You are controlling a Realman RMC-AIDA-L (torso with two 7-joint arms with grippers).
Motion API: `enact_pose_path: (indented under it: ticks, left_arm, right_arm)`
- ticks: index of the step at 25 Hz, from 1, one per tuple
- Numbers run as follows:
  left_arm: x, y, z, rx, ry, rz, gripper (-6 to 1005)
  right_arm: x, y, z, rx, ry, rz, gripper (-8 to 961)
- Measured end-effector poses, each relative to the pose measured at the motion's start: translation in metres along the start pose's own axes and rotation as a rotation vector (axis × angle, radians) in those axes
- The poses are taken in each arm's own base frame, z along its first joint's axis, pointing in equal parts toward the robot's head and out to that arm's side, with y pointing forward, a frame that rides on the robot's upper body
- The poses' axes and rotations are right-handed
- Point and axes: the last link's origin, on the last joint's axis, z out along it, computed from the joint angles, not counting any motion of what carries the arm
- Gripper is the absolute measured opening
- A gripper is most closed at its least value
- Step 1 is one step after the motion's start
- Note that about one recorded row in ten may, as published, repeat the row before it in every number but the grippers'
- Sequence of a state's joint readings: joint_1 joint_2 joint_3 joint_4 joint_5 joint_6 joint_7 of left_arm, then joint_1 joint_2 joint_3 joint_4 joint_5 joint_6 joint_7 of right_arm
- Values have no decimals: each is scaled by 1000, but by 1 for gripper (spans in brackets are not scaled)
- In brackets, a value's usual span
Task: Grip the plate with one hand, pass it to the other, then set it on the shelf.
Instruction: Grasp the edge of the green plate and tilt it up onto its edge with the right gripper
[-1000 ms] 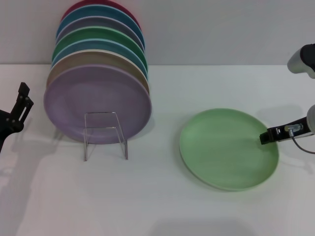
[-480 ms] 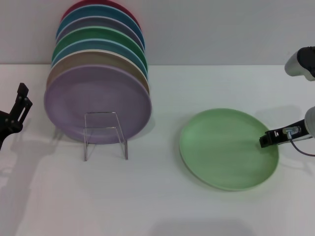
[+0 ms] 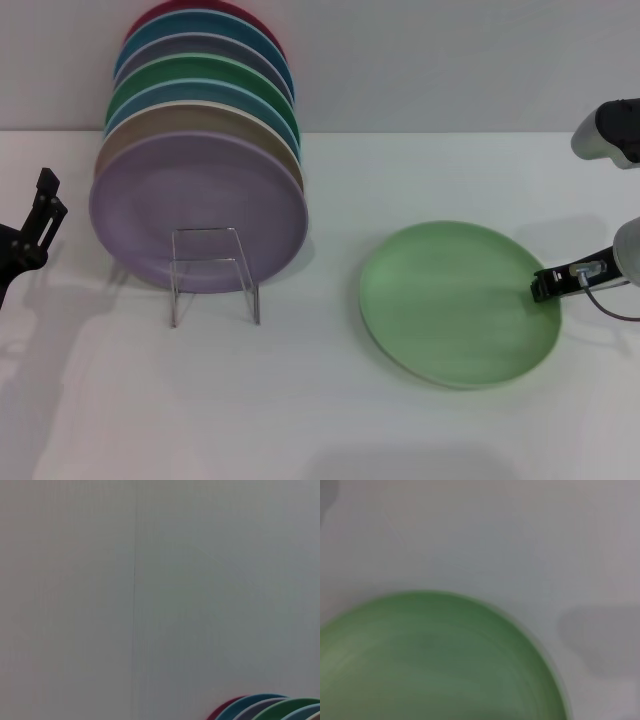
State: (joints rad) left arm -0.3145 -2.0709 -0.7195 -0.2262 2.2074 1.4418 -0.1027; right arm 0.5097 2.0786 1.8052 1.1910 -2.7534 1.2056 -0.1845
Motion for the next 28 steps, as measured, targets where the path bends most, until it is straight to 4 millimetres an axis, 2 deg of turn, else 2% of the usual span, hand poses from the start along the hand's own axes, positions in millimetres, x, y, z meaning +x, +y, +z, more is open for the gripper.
enact_pose_path:
  ticks: [14,28]
  left_arm:
    - [0,0,-1,4,-1,-1,827]
    - [0,0,-1,4,0,-3,827]
  right_arm:
    - [-6,2,-6,9,-47,-50,51]
    - [-16,6,-36,48,-225,-110,31]
